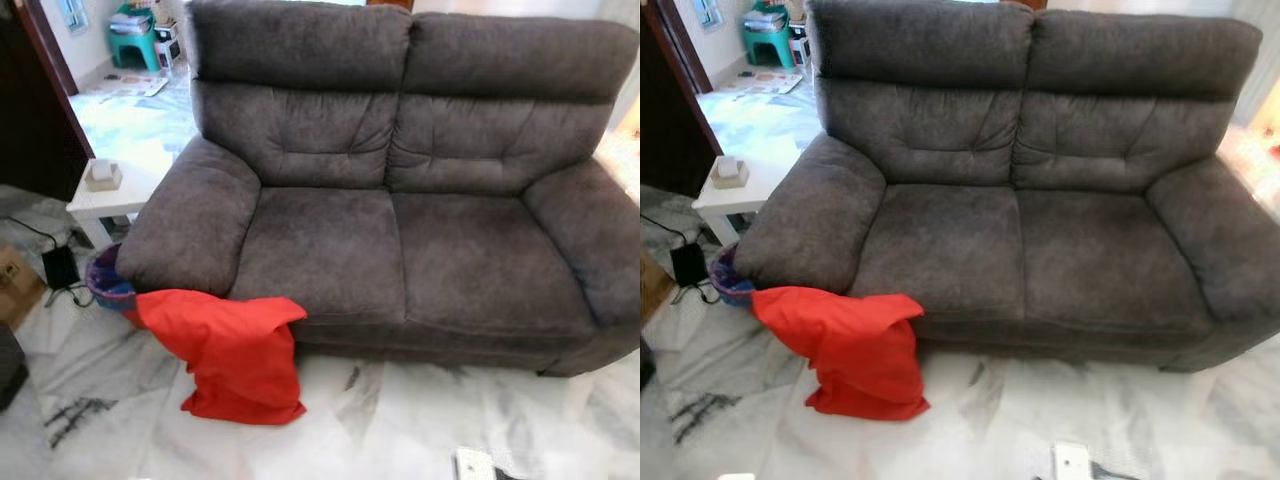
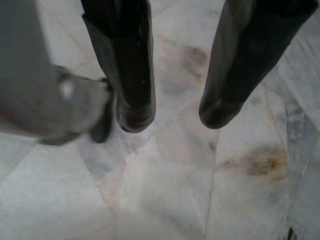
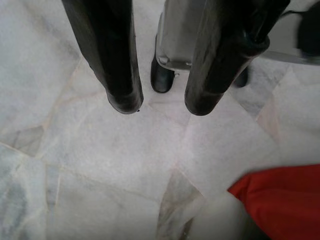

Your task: Move the pillow to the sofa from floor

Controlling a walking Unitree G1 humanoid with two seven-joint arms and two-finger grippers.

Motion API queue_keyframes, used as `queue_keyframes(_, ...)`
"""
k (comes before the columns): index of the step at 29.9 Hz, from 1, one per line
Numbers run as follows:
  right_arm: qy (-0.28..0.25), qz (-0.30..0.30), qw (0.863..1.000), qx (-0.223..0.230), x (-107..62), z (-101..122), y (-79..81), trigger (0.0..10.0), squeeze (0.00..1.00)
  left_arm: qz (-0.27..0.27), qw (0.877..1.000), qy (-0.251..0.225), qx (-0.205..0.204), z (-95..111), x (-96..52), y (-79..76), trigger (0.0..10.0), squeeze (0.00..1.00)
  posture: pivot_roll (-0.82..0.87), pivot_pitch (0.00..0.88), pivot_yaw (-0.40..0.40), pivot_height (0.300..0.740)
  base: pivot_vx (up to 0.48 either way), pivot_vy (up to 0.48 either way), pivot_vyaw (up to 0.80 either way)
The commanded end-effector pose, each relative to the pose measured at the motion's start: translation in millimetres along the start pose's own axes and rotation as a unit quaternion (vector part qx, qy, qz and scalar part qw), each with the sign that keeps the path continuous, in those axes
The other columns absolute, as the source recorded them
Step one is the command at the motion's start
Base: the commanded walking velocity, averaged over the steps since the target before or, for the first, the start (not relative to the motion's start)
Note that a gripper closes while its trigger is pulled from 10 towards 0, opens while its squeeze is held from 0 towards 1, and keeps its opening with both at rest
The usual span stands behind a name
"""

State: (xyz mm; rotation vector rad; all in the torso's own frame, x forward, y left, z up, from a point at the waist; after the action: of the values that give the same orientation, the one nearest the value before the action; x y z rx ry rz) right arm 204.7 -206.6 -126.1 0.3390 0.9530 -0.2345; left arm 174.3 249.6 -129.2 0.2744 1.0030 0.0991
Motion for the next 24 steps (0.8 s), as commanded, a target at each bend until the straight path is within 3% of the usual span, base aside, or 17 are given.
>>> queue_keyframes(1, 0.001, 0.007, 1.0, 0.003, 1.0, -0.2, 7.2, 10.0, 0.0, 0.005, 1.0, 0.013, 0.003, -8.0, -1.2, 5.5, 10.0, 0.0, 0.07, 0.097, -0.018, 0.74, 0.0, 0.371, 0.0)
queue_keyframes(24, 0.001, 0.011, 1.0, 0.0, 1.1, 0.8, 7.4, 10.0, 0.0, 0.008, 1.0, 0.013, 0.0, -7.8, -1.2, 5.8, 10.0, 0.0, 0.08, 0.119, -0.03, 0.74, 0.0, 0.369, 0.0)
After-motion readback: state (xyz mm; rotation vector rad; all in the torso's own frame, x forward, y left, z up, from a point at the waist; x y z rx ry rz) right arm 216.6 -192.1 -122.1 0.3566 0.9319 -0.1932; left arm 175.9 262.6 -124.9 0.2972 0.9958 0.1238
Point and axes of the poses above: a point about 5 cm out from each wrist's last joint towards the gripper, its own x axis pointing out of the wrist towards the gripper, its own z axis along the axis of the wrist's last joint, y = z × x, the point moved 5 cm from there along x, pointing out of the wrist towards the gripper, and after that the axes turned 15 degrees about x, right-handed, at the moved point
